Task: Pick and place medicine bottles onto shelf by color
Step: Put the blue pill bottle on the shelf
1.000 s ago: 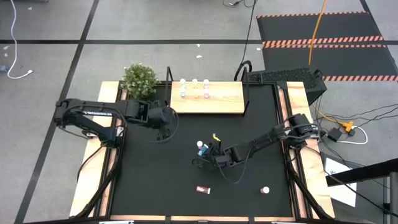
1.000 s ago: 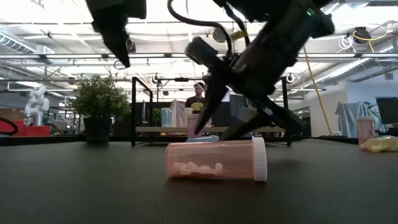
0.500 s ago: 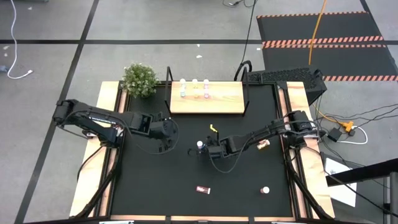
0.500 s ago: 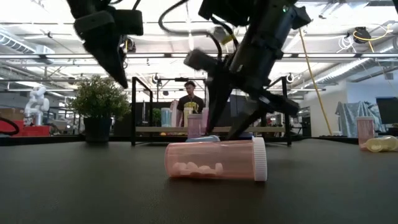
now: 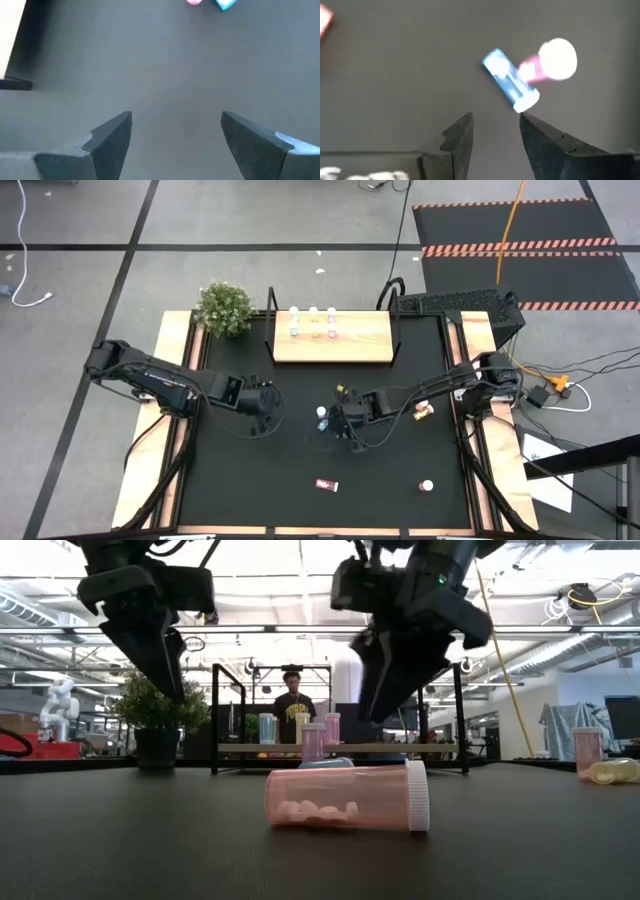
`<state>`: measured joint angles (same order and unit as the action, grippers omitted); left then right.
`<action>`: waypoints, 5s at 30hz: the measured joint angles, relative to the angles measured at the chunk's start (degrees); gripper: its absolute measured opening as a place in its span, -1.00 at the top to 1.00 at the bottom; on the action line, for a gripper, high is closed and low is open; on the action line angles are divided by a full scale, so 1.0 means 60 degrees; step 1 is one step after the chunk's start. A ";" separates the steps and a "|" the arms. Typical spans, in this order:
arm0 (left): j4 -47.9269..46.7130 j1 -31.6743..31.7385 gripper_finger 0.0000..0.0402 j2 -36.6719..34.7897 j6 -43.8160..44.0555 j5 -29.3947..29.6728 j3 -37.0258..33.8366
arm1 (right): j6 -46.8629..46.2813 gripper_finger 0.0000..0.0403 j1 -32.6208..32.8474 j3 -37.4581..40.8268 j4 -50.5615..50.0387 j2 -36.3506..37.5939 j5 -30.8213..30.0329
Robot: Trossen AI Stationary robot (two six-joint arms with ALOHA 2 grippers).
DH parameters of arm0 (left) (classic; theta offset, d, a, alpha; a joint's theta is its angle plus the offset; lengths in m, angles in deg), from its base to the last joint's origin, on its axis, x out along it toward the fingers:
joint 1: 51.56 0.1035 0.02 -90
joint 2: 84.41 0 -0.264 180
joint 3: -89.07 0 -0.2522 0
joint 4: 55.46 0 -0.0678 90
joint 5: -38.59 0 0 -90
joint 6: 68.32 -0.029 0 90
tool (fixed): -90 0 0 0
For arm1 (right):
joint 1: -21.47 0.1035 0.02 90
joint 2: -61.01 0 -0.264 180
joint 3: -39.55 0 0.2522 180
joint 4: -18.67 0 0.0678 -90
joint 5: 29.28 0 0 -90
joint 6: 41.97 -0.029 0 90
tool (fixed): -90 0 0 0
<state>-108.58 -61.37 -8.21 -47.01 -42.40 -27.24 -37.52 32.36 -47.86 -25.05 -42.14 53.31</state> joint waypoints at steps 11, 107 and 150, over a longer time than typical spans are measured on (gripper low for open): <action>-0.0142 -0.0458 -0.53 0.0000 0.1087 0.0000 0.0000 | 0.1159 0.23 -0.1056 0.0015 0.1070 -0.0754 0.0401; 0.4189 -0.1381 -0.53 -0.0025 -0.3845 0.0277 0.1188 | -1.0326 0.48 -0.1264 0.1053 0.3748 0.1369 0.5772; 0.5963 -0.0758 0.39 0.0809 -0.6615 0.0391 0.1195 | -1.2077 0.46 -0.1520 0.1049 0.4753 0.2254 0.5772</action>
<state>-72.80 -65.91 -3.36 -86.70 -40.05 -20.07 -109.98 23.24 -41.56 3.47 -28.62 87.94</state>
